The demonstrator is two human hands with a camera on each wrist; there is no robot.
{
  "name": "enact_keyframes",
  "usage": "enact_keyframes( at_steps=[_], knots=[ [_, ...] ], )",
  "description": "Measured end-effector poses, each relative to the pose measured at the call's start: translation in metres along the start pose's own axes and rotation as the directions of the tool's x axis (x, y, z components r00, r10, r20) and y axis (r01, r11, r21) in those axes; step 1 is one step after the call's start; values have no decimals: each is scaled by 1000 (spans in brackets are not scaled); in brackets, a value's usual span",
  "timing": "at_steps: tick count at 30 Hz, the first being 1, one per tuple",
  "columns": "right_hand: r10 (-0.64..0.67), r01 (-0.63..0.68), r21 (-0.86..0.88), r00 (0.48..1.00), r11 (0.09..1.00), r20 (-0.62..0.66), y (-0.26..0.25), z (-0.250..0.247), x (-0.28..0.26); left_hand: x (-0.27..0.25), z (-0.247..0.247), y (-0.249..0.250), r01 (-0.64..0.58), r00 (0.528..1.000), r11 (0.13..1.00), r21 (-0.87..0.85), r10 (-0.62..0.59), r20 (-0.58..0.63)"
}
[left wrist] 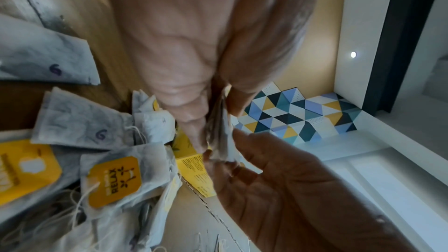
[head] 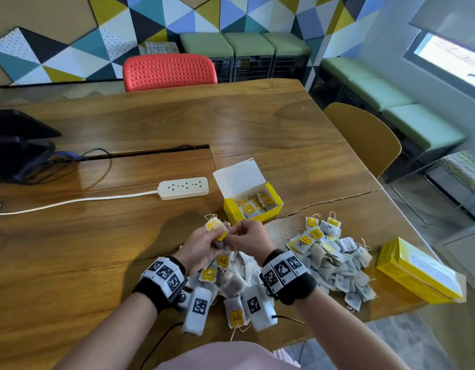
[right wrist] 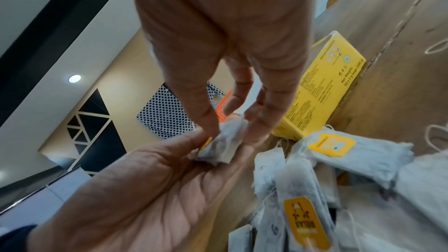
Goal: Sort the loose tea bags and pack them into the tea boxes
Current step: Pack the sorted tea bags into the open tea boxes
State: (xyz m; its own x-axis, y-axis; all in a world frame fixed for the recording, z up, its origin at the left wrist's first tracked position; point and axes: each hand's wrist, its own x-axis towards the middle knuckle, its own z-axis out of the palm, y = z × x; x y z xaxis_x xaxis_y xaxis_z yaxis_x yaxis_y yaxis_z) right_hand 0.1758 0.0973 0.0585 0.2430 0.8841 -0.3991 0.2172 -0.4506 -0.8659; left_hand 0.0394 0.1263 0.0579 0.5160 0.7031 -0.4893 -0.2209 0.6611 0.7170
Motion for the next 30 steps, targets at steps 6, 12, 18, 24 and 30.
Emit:
enact_keyframes(
  at_steps=[6, 12, 18, 24, 30],
  knots=[
    [-33, 34, 70, 999, 997, -6, -2, -3, 6, 8, -6, 0, -74, 997, 990, 117, 75, -6],
    [-71, 72, 126, 997, 989, -12, -2, -12, 13, 20, -5, 1, -168, 984, 909, 382, 180, 5],
    [-15, 36, 205, 995, 978, -103, -3, -32, 25, 41, 2, 6, -176, 964, 873, 456, 247, -101],
    [-43, 85, 178, 973, 980, -229, -10, -69, 46, 78, 22, 25, -186, 942, 690, 699, 327, -72],
    [-193, 44, -338, 887, 940, -419, -5, -108, 80, 121, 62, 43, -13, 950, 404, 915, 291, -115]
  ],
)
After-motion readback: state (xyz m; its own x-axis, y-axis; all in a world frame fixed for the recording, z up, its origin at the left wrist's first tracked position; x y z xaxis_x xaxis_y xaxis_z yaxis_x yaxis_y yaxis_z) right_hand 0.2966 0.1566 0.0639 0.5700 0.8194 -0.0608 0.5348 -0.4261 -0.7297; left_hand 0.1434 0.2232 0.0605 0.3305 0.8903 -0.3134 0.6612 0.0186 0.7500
